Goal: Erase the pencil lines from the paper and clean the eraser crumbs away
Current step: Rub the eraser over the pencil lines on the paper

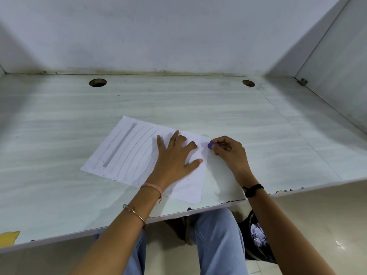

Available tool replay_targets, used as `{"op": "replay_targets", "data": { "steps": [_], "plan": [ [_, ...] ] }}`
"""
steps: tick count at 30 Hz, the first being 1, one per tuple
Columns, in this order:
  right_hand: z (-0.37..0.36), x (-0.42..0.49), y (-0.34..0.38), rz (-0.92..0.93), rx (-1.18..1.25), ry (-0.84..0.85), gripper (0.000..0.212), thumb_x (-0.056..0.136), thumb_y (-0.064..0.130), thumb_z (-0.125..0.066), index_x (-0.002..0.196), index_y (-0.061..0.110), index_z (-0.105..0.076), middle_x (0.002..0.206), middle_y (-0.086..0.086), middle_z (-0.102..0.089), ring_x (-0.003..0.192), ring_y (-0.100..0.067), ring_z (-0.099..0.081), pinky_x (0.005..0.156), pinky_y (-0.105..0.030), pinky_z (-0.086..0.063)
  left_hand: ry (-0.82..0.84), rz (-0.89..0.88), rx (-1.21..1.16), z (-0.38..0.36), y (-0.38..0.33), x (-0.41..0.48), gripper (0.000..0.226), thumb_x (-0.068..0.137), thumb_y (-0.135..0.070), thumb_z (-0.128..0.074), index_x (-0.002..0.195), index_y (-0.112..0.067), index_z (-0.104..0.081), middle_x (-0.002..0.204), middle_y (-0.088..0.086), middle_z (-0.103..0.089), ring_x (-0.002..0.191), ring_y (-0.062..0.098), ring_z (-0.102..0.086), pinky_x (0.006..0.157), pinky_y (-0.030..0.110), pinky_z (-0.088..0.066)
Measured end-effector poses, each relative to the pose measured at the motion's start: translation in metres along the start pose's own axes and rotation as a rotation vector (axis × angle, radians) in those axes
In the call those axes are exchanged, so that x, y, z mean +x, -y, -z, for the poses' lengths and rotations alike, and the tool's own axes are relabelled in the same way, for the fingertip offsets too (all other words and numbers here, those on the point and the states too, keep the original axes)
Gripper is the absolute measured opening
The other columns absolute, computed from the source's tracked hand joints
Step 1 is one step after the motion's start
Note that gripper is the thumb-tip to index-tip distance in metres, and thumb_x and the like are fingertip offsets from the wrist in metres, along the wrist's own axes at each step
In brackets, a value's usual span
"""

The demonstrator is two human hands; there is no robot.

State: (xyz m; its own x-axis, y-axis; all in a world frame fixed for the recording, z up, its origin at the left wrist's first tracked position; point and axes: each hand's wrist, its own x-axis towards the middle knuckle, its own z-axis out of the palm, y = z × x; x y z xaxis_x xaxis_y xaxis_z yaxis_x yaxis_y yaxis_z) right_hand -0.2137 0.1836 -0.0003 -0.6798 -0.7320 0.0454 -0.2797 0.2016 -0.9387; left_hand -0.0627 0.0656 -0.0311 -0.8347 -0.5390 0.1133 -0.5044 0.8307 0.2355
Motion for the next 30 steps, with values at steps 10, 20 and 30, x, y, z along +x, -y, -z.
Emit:
{"op": "replay_targets", "data": {
  "steps": [10,20,30],
  "plan": [
    [-0.007,-0.003,0.009,0.195,-0.256,0.124,0.01,0.077,-0.001,-0.072,0.085,0.006,-0.071,0.078,0.004,-0.068,0.061,0.001,-0.059,0.061,-0.005,-0.043,0.086,0.013,0.021,-0.011,-0.002,0.002,0.082,0.073,-0.09,-0.006,0.147,-0.057,0.005,0.164,-0.007,0.013,0.15,0.022,0.018,0.109,0.069,0.014],
    [-0.007,0.011,0.018,0.211,-0.431,0.13,0.009,0.073,0.0,-0.069,0.077,0.007,-0.071,0.062,0.004,-0.064,0.053,-0.003,-0.053,0.053,-0.007,-0.039,0.077,0.01,0.033,-0.014,0.001,0.004,0.092,0.067,-0.092,-0.001,0.15,-0.052,0.006,0.164,-0.007,0.014,0.15,0.023,0.018,0.109,0.069,0.017],
    [-0.006,0.022,0.02,0.19,-0.461,0.089,0.008,0.074,0.0,-0.07,0.078,0.007,-0.071,0.064,0.002,-0.063,0.053,-0.005,-0.054,0.052,-0.008,-0.041,0.069,-0.008,0.046,-0.014,0.0,0.004,0.087,0.075,-0.089,-0.012,0.151,-0.05,0.004,0.164,-0.006,0.014,0.15,0.024,0.017,0.109,0.069,0.016]
  ]
}}
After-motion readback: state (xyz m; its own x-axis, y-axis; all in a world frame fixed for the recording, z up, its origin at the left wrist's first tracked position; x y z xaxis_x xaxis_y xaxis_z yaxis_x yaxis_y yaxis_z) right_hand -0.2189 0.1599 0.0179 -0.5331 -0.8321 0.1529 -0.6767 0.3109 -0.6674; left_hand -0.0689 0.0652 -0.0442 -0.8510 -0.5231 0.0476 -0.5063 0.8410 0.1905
